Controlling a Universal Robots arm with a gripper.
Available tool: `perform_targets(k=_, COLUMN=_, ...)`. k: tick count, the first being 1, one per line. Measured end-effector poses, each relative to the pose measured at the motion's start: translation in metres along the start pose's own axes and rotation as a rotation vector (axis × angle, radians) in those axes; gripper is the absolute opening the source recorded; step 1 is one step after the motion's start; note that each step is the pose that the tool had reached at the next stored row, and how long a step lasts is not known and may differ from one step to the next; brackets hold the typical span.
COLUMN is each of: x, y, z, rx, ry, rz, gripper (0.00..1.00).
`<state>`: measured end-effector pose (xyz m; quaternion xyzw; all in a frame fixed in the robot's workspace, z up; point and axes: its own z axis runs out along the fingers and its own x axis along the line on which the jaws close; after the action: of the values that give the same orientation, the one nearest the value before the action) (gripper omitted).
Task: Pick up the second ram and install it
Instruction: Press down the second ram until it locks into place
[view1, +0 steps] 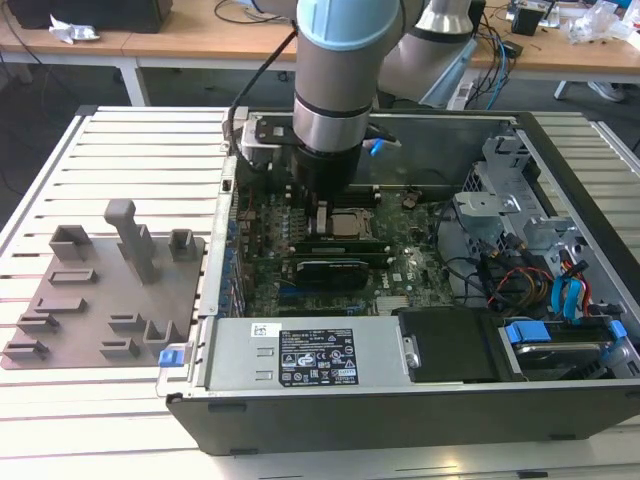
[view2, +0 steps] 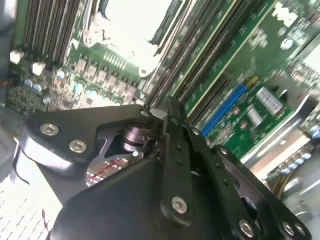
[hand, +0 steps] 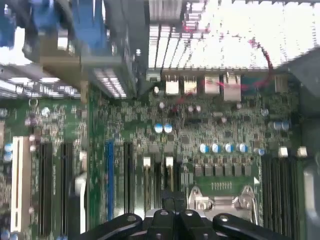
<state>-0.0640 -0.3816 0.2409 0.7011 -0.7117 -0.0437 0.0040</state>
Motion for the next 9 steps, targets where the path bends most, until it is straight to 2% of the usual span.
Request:
perform_targets(k=1, x=-0.0003, y=-0.0171, z=-0.0011, rx=-0.021, ry=0.0003, rz=0.001, gripper=0.1)
perform_targets(k=3, x=-0.0008, y=-0.0364, z=-0.0026, rx=-0.0441, ry=0.0008, rz=0.002, gripper=0.1)
perform_targets(k=4, x=-0.0011, y=-0.0382, z=-0.0044, rx=-0.0452, ry=0.0008, rz=0.002, gripper=0.1)
perform_targets(k=5, x=-0.0014, y=-0.0379, z=-0.01, rx=-0.0452, ry=0.0006, rz=0.002, gripper=0.1)
perform_targets(k=7, x=-0.0025, y=-0.0366, z=-0.0287, rx=-0.0452, ry=0.0005, rz=0.002, gripper=0.1)
perform_targets(k=8, x=-0.0029, y=-0.0361, z=-0.0359, rx=-0.0453, ry=0.0007, rz=0.002, gripper=0.1)
perform_targets(k=9, x=-0.0031, y=-0.0359, z=-0.0399, rx=-0.0453, ry=0.0007, rz=0.002, gripper=0.1)
